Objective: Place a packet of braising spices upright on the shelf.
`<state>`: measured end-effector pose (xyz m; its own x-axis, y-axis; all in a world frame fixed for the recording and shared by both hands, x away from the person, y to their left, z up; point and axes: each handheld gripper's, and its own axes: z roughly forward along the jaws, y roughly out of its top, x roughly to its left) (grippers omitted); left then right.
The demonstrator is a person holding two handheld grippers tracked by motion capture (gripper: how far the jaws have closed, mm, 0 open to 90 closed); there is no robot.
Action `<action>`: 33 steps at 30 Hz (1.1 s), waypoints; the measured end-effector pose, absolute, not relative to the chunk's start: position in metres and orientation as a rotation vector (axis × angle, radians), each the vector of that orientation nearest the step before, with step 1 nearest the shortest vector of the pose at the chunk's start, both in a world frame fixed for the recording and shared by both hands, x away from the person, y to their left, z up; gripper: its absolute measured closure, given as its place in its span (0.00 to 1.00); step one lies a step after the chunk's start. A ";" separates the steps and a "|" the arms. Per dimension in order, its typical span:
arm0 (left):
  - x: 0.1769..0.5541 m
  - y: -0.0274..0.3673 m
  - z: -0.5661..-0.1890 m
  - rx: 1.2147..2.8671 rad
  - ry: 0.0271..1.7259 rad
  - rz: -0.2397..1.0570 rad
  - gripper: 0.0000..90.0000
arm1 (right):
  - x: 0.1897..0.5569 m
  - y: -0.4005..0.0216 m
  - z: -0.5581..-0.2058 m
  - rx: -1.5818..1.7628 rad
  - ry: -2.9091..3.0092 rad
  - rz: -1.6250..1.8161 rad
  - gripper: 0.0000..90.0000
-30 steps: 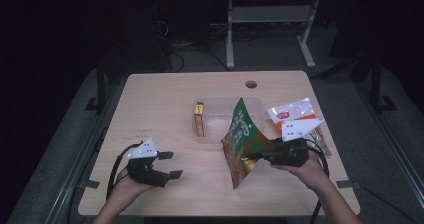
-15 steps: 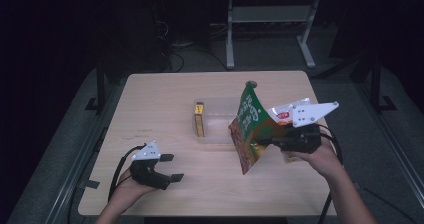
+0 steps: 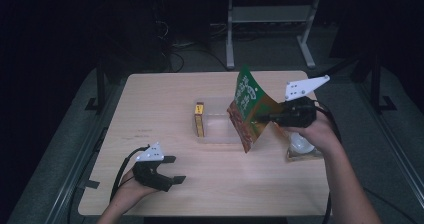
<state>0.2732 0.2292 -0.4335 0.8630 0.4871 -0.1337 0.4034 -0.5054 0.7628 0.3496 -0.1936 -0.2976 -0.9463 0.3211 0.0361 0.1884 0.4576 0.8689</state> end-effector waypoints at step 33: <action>0.275 0.227 -0.439 2.227 0.615 0.145 0.16 | 0.404 -0.210 -0.286 0.593 2.580 1.330 1.00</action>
<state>0.2746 0.2267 -0.4394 0.8751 0.4746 -0.0940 0.3822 -0.5590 0.7358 0.4038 -0.2100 -0.2864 -0.9047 0.4255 0.0232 0.2658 0.5210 0.8111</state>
